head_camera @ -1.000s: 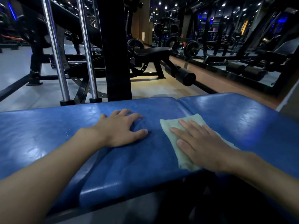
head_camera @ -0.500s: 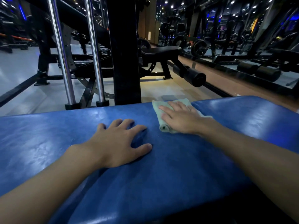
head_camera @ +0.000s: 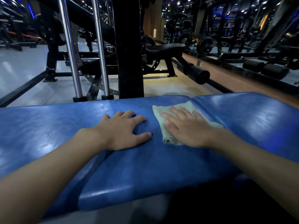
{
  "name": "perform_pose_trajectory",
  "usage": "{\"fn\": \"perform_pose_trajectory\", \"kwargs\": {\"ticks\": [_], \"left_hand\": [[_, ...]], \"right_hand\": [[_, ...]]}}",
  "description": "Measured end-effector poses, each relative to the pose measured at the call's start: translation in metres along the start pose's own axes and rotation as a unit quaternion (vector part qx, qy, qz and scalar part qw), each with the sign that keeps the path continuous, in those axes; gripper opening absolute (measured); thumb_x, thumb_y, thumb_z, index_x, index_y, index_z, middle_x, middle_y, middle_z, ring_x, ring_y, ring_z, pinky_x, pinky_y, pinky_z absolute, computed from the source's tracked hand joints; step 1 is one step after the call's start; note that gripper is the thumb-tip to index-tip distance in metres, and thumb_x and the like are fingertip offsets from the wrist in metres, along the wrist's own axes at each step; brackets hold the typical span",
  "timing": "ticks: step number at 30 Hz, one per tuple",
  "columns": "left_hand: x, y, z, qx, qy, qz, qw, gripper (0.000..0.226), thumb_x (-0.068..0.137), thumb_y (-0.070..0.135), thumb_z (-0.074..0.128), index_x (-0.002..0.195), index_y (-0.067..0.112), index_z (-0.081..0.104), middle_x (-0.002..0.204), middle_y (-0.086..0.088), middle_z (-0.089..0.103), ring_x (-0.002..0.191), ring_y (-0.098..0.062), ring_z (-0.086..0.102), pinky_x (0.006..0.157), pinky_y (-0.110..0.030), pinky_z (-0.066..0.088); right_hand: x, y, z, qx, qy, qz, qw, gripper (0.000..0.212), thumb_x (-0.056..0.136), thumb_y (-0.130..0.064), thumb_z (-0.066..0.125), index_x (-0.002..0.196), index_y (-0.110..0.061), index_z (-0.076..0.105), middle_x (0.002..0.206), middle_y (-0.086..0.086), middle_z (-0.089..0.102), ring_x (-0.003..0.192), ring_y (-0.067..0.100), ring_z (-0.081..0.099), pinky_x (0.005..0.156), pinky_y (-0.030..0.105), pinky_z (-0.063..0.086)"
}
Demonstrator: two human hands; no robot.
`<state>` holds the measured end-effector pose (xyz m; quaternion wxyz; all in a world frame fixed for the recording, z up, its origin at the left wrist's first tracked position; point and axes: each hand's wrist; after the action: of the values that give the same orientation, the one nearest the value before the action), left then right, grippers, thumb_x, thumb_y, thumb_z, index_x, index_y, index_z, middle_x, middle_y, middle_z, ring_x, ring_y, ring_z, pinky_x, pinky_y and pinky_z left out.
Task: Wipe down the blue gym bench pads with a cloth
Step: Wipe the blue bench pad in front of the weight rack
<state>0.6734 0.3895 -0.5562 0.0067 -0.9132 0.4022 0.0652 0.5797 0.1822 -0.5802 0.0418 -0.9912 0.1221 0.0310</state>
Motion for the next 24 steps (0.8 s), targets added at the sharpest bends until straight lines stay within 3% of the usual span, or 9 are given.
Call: {"fn": "perform_pose_trajectory", "kwargs": {"ticks": [2,4,9,11,12,15,17,24], "left_hand": [[-0.002,0.000,0.000,-0.013,0.003,-0.001,1.000,0.067,0.087,0.079,0.028,0.147,0.049,0.025,0.156,0.011,0.027,0.144,-0.018,0.026,0.113,-0.052,0.023],[-0.005,-0.002,-0.001,-0.019,0.011,-0.003,1.000,0.067,0.088,0.078,0.029,0.148,0.048,0.025,0.157,0.010,0.026,0.145,-0.018,0.024,0.114,-0.052,0.023],[-0.011,-0.015,-0.003,-0.002,0.018,-0.016,1.000,0.067,0.088,0.078,0.028,0.148,0.049,0.023,0.159,0.008,0.023,0.147,-0.019,0.020,0.114,-0.057,0.020],[-0.013,-0.021,-0.003,-0.004,0.005,-0.020,1.000,0.068,0.087,0.079,0.028,0.148,0.049,0.023,0.157,0.009,0.025,0.145,-0.019,0.024,0.113,-0.057,0.022],[-0.013,-0.023,-0.002,-0.001,0.000,-0.018,1.000,0.068,0.087,0.080,0.028,0.147,0.050,0.023,0.156,0.011,0.027,0.143,-0.019,0.026,0.112,-0.056,0.024],[-0.011,-0.025,0.000,0.011,-0.004,-0.013,1.000,0.069,0.086,0.080,0.027,0.147,0.049,0.022,0.154,0.011,0.027,0.142,-0.018,0.026,0.111,-0.055,0.025],[-0.009,-0.025,0.002,0.020,0.004,-0.009,1.000,0.070,0.085,0.081,0.025,0.147,0.049,0.021,0.153,0.011,0.027,0.142,-0.018,0.025,0.110,-0.056,0.027],[-0.012,-0.028,0.007,0.005,0.030,-0.008,1.000,0.063,0.088,0.079,0.025,0.144,0.049,0.023,0.153,0.013,0.026,0.143,-0.014,0.022,0.111,-0.051,0.025]], "right_hand": [[-0.041,0.000,0.005,-0.023,0.024,-0.031,0.999,0.080,0.080,-0.072,-0.019,0.153,-0.048,0.005,0.166,-0.008,0.000,0.152,0.019,0.000,0.121,0.050,0.003],[-0.073,0.000,0.010,-0.046,0.044,-0.055,0.996,0.102,0.068,-0.074,-0.036,0.155,-0.044,0.009,0.166,-0.005,0.008,0.152,0.023,0.009,0.120,0.053,0.010],[-0.082,-0.001,0.009,-0.061,0.021,-0.042,0.997,0.106,0.055,-0.074,-0.044,0.151,-0.053,-0.003,0.165,-0.011,-0.001,0.152,0.016,-0.001,0.121,0.047,0.005],[-0.057,-0.003,0.007,-0.040,0.027,-0.036,0.998,0.106,0.056,-0.080,-0.039,0.151,-0.053,0.000,0.165,-0.012,0.000,0.151,0.014,0.000,0.120,0.047,0.005],[-0.042,-0.005,0.005,-0.022,0.028,-0.032,0.999,0.095,0.065,-0.082,-0.029,0.150,-0.053,0.002,0.165,-0.012,-0.001,0.151,0.014,0.000,0.120,0.047,0.005],[0.017,-0.010,0.003,-0.009,0.014,-0.004,1.000,0.055,0.096,-0.057,0.006,0.151,-0.052,0.003,0.165,-0.011,-0.002,0.151,0.017,-0.002,0.120,0.050,0.002],[0.059,-0.016,0.000,-0.011,0.011,0.008,1.000,0.052,0.100,-0.049,0.011,0.151,-0.052,0.004,0.166,-0.010,-0.003,0.151,0.019,-0.003,0.119,0.053,0.000],[0.138,-0.029,-0.012,0.017,-0.002,0.012,1.000,0.057,0.097,-0.052,0.011,0.154,-0.046,0.009,0.165,-0.006,0.009,0.150,0.020,0.003,0.118,0.054,-0.003]]}}
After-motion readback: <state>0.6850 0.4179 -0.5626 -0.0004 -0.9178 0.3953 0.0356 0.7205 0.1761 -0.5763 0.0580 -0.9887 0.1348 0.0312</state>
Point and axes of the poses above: each hand's wrist, its own x-axis towards the middle knuckle, its own z-axis out of the palm, y = z × x
